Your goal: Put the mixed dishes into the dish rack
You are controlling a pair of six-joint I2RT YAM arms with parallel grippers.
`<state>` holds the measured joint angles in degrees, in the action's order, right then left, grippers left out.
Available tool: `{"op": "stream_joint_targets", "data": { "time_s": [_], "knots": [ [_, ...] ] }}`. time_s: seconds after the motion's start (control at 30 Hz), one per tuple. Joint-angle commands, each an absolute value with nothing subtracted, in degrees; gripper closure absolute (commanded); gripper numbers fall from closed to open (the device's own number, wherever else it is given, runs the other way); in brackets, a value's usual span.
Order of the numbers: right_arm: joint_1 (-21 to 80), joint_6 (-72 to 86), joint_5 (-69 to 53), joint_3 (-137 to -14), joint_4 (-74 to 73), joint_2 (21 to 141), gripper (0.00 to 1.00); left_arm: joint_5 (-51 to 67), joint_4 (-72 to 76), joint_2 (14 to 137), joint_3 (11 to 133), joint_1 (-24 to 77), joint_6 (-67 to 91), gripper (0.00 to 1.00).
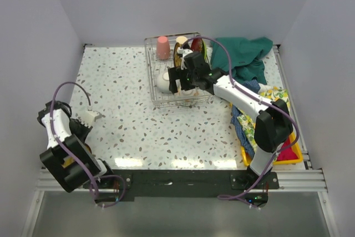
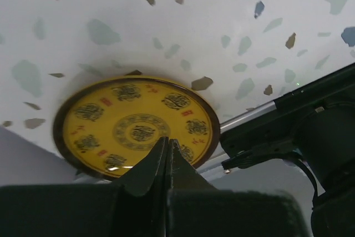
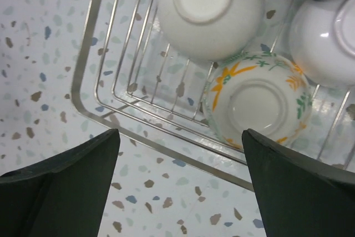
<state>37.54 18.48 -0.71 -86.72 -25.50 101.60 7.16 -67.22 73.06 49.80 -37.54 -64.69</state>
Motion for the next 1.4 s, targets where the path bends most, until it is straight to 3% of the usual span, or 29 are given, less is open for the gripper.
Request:
{"op": "stream_joint_targets", "data": {
  "time_s": [0.0, 0.23, 0.6, 0.87, 1.37],
  "knots": [
    [37.27, 18.72, -7.47, -86.13, -22.94, 98.44, 0.01, 5.36, -66.72, 71.63, 44.39, -40.69, -69.26, 1.00],
    [37.26, 18.81, -6.86, -86.05, -23.38, 98.79, 0.01, 5.45, -57.94, 74.08, 38.24, -41.22, -68.56, 1.00],
    [37.26, 18.72, -5.71, -83.67, -22.32, 97.91, 0.01, 13.09, -50.19, 82.16, 40.25, -39.21, -67.15, 1.00],
    [37.18, 18.11, -5.36, -84.37, -22.33, 98.52, 0.01, 18.27, -45.36, 87.10, 42.27, -26.55, -58.99, 1.00],
    [37.18, 16.17, -3.78, -83.14, -21.89, 97.73, 0.01, 27.77, -39.29, 98.96, 61.33, -11.70, -42.30, 1.00]
  ]
}}
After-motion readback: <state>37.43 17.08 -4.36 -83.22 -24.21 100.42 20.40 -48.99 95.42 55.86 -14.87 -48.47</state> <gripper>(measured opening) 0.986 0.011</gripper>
